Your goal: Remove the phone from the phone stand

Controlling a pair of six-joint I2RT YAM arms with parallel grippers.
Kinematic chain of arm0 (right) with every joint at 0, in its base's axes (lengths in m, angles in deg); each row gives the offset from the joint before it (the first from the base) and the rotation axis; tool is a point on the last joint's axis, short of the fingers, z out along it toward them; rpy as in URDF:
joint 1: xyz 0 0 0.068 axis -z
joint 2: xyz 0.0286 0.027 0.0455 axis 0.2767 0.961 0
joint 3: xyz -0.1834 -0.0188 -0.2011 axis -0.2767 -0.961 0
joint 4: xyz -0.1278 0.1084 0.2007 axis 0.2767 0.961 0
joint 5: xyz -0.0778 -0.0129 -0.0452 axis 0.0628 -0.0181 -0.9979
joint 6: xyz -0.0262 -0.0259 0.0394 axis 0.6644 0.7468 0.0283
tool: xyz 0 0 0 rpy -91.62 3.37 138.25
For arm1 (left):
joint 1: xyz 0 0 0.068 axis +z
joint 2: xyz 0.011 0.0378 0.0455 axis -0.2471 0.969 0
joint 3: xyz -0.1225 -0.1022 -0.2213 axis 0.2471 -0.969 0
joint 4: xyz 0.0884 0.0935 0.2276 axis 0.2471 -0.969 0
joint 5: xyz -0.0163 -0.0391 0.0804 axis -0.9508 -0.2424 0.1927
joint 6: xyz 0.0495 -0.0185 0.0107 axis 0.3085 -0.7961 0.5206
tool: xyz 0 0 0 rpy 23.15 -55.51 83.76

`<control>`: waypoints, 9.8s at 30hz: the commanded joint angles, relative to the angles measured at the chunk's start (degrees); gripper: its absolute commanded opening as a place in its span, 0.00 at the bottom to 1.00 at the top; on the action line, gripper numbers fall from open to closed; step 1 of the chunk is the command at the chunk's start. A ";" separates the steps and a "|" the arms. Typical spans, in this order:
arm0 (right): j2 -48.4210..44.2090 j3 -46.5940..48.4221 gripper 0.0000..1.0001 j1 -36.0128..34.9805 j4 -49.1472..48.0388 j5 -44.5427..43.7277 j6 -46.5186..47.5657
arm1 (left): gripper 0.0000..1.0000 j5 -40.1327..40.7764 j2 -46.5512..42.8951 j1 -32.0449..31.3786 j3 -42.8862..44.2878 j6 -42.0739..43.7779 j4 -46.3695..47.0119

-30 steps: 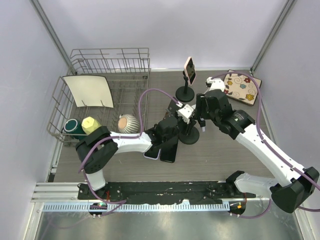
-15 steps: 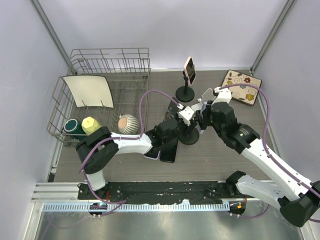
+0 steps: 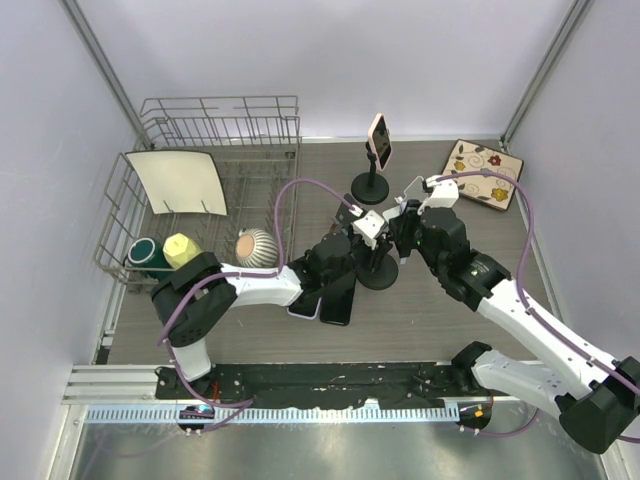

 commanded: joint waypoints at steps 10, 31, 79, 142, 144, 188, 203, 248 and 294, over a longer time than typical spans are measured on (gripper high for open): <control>4.82 -1.05 0.35 0.31 -6.92 -3.85 3.07 | 0.00 -0.17 -1.73 0.19 -1.55 -0.01 0.43; 2.19 3.60 0.01 -3.29 18.30 -1.83 -0.89 | 0.00 15.20 -0.85 1.06 4.16 -13.01 -10.03; 0.96 7.56 0.01 4.87 28.94 -28.90 -5.64 | 0.00 23.91 -5.43 3.18 -7.87 -22.15 -3.18; -8.35 6.94 0.01 5.58 -3.49 -20.46 7.81 | 0.17 -8.70 16.01 2.55 14.18 8.87 4.82; -9.76 7.29 0.01 5.67 -2.80 -20.29 8.43 | 0.18 -9.48 16.98 3.17 15.58 8.87 4.56; -5.81 17.40 0.01 5.67 13.21 7.48 -12.93 | 0.97 31.62 -1.39 -17.48 11.28 34.26 9.12; -7.83 12.57 0.04 5.50 8.64 9.07 -19.25 | 0.17 42.10 4.59 -22.05 12.96 48.60 22.13; -11.26 -7.30 0.92 5.58 -19.14 24.81 -11.26 | 0.00 -1.49 -23.27 -2.80 -4.62 -27.78 -4.06; -6.51 -1.24 0.33 -0.57 -1.92 16.45 -11.97 | 0.22 -2.11 -25.46 -2.80 -3.83 -23.74 -12.66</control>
